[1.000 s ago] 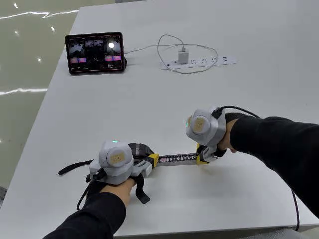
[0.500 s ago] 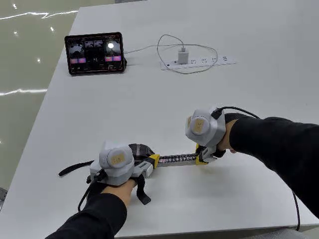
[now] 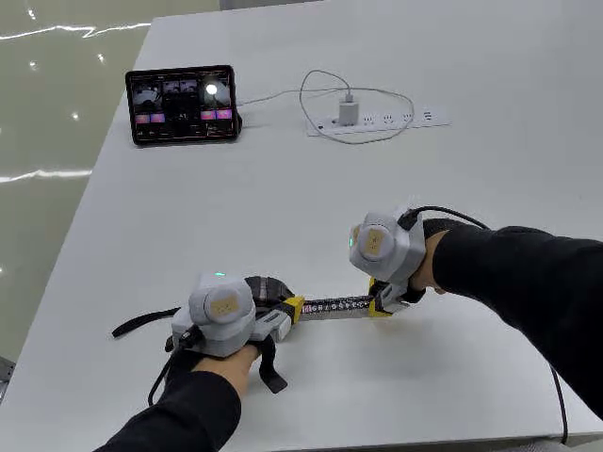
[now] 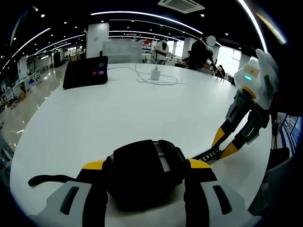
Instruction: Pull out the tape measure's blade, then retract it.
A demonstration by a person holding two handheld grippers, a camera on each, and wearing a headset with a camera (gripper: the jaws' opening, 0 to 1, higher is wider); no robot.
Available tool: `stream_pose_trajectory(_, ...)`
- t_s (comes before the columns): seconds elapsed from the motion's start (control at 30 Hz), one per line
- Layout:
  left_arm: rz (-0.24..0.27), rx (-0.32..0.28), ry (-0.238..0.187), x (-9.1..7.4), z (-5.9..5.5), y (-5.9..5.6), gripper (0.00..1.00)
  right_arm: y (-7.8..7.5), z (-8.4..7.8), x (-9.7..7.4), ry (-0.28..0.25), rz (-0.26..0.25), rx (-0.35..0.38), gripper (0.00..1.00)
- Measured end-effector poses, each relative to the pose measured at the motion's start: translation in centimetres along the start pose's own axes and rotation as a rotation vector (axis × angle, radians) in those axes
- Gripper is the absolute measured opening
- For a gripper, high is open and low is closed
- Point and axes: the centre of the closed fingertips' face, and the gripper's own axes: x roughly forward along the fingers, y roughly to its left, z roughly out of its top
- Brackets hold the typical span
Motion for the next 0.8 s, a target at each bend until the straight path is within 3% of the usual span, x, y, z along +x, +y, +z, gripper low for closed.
stream_pose_trajectory(0.8,-0.002,-0.002,0.001,-0.04,0.00,0.03,0.61,0.02,0.66,0.32,-0.004,-0.001,-0.001,0.11)
